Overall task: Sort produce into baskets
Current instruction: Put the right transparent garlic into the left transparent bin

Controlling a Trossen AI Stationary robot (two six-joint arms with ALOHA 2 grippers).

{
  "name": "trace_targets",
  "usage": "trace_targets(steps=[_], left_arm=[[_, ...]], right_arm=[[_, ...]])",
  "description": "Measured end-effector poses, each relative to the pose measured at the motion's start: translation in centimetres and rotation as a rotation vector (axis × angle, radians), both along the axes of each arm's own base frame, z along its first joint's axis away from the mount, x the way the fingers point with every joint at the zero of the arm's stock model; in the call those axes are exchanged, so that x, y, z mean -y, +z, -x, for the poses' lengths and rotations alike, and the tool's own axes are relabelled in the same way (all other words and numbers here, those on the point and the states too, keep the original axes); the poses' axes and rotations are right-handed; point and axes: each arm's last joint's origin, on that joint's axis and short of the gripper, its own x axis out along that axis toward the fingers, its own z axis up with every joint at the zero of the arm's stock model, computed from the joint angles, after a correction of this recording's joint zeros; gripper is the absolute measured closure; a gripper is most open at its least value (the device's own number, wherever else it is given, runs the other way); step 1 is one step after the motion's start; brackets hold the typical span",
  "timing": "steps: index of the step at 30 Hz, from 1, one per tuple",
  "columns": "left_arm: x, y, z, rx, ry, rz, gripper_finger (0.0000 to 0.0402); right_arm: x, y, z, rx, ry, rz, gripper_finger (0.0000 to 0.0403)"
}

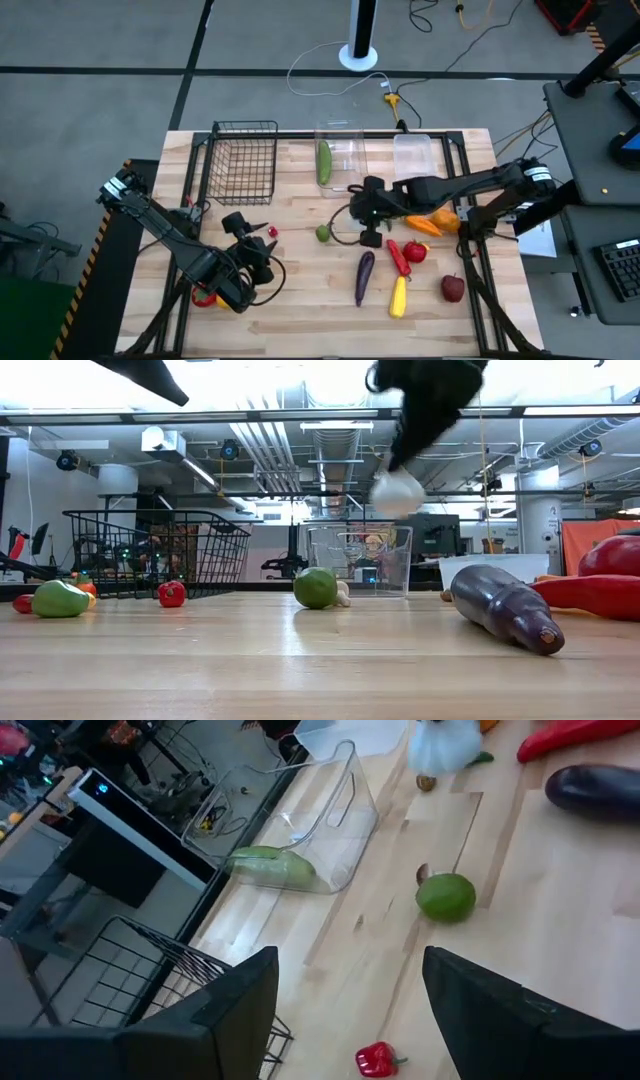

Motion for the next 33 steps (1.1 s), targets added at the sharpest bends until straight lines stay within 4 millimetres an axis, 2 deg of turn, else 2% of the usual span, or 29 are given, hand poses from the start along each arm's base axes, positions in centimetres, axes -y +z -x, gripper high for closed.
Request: trace_targets(steps=[4,10,14,19,22,27,33], left_arm=[[0.2,-0.1,-0.1,0.014,0.008,0.058,0.017],[0.7,-0.4,-0.2,-0.054,0.009,0.247,0.017],[0.9,-0.7,-0.1,-0.112,0.023,0.371,0.017],[1.0,-0.8,0.0,-0.145,0.019,0.41,0.017],[1.0,-0.8,0.0,-0.151,0.012,0.404,0.017],[1.0,-0.8,0.0,-0.151,0.011,0.403,0.017],[1.2,-1.1,-0.2,-0.174,-0.019,0.374,0.017]], right_arm=[[1.7,1.5,-0.9,0.093,0.021,0.124,0.038],[6.3,1.9,-1.6,0.196,-0.055,0.205,0.038],[9.7,1.2,-1.3,0.224,-0.187,0.194,0.038],[13.1,-0.8,-0.8,0.194,-0.359,0.132,0.038],[13.9,-1.7,-0.8,0.181,-0.389,0.123,0.038],[14.1,-2.3,-1.2,0.19,-0.406,0.109,0.0374],[14.1,-2.4,-1.3,0.202,-0.426,0.087,0.0319]])
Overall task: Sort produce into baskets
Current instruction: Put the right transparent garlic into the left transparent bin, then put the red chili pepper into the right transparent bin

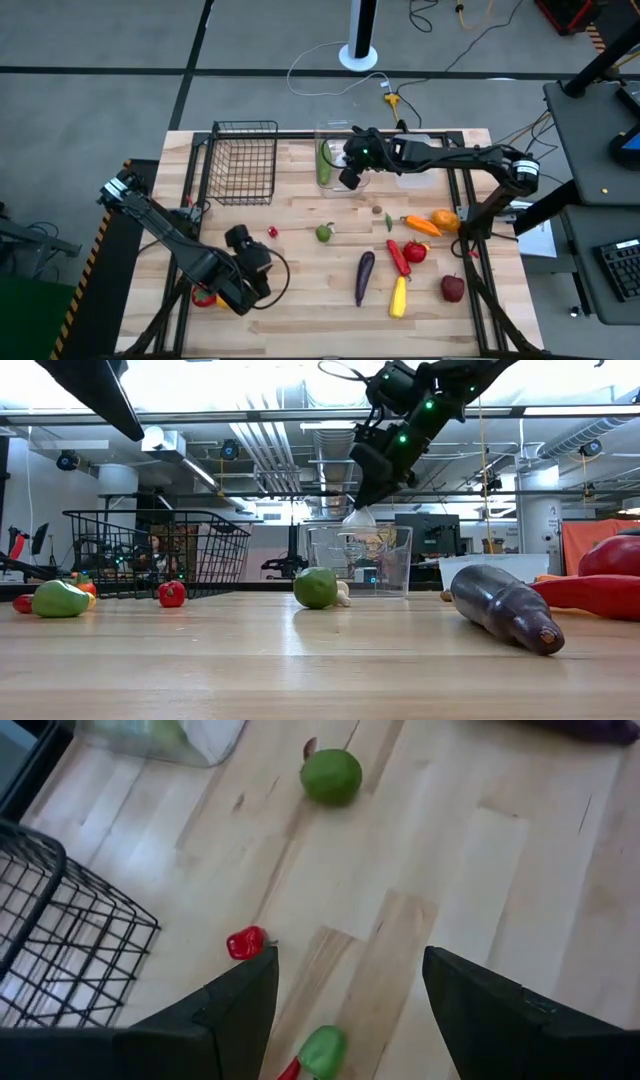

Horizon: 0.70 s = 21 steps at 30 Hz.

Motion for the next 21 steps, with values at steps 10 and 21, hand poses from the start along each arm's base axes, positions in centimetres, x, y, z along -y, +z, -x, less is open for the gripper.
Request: trace_targets(steps=[10,21], left_arm=[[0.4,-0.9,-0.4,-0.098,-0.126,-0.055,0.017],[-0.6,-1.9,-0.8,-0.264,-0.366,-0.159,0.017]], right_arm=[[-1.1,0.9,0.2,0.034,0.007,-0.033,0.024],[-7.0,2.3,0.5,0.034,0.129,-0.109,0.0232]])
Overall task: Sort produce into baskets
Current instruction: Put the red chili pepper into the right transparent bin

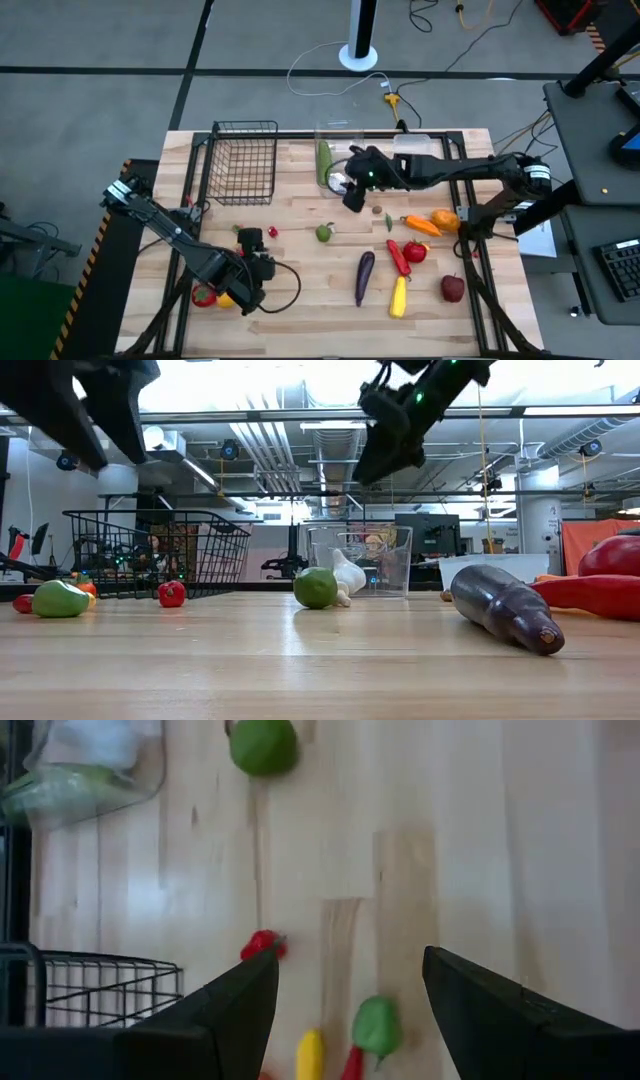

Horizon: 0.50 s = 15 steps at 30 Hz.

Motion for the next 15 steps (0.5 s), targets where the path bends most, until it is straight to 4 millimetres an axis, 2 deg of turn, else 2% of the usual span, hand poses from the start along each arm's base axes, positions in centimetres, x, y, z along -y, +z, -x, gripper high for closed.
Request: trace_targets(steps=[8,15], left_arm=[[-3.6,-4.3,-1.3,-0.083,-0.101,-0.067,0.017],[-8.4,-7.2,-1.9,-0.194,-0.114,-0.063,0.017]], right_arm=[[-3.3,2.4,1.1,0.082,0.068,-0.014,0.0227],[-4.1,3.1,1.6,0.112,0.082,-0.025,0.0225]])
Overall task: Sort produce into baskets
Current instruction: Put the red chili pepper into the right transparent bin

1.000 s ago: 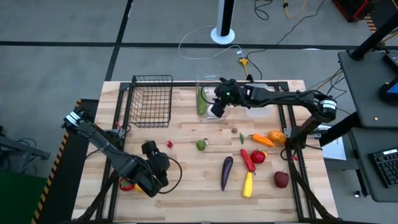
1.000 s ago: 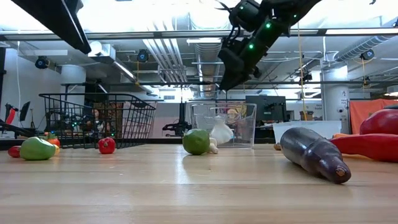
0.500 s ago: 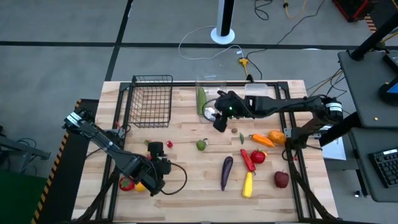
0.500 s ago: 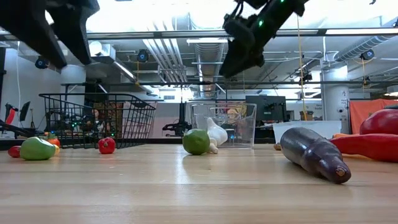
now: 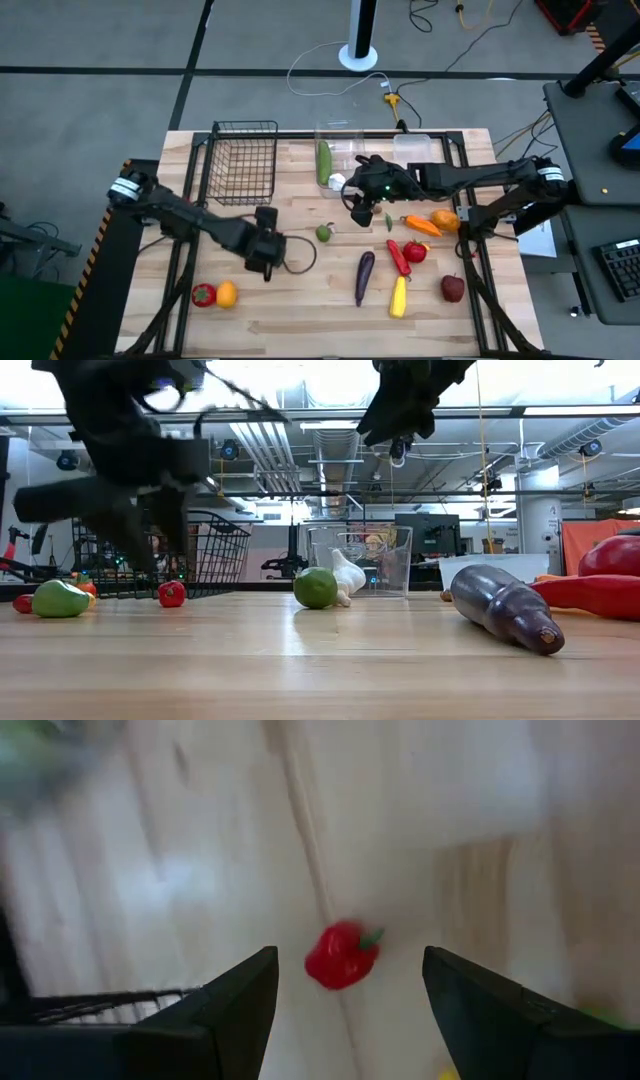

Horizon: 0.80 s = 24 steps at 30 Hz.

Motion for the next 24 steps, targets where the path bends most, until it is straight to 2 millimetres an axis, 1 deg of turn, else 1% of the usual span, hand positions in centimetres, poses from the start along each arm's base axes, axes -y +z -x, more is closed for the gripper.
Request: trace_targets(steps=[2,4,12,24], left_arm=[[-0.7,-0.4,0.0,-0.024,-0.009,0.023,0.017],[-0.9,-0.6,-0.1,-0.031,-0.019,0.043,0.017],[-1.5,-0.8,-0.5,-0.003,-0.053,0.04,0.017],[-1.8,-1.8,0.0,-0.016,-0.054,0.062,0.017]], right_arm=[[0.0,0.0,0.0,0.0,-0.001,-0.002,0.0225],[0.0,0.0,0.0,-0.001,0.0,-0.002,0.0225],[0.0,-0.4,-0.3,-0.013,0.003,0.002,0.0225],[0.0,-0.4,-0.3,-0.014,0.0,-0.002,0.0225]])
